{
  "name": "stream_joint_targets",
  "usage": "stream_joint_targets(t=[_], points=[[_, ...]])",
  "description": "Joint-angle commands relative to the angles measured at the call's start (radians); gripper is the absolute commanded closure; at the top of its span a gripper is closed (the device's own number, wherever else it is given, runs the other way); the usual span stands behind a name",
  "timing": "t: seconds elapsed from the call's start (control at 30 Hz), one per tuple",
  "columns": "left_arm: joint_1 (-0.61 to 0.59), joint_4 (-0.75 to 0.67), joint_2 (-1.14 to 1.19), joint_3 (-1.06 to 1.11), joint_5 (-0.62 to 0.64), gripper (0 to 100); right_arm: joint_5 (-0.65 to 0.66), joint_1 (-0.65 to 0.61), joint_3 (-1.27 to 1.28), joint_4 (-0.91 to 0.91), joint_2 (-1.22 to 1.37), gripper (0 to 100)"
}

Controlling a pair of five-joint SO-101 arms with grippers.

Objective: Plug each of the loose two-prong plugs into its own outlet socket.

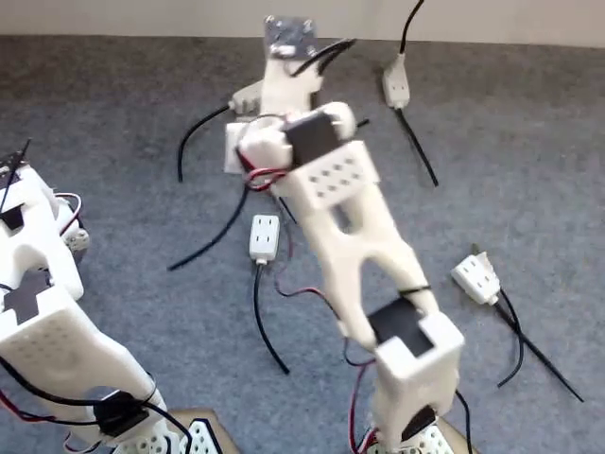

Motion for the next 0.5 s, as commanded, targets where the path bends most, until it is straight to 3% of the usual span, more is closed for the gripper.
stream_joint_targets(t=[0.0, 0.33, 0.47], points=[[-0.013, 0.003, -0.002, 0.002, 0.011, 99, -0.126, -0.042, -0.008, -0.101, 0.102, 97.5], [-0.012, 0.003, -0.002, 0.002, 0.011, 99, -0.239, -0.127, -0.019, -0.397, 0.526, 97.3], [-0.010, 0.003, -0.002, 0.002, 0.011, 99, -0.247, -0.148, -0.019, -0.430, 0.567, 84.8]])
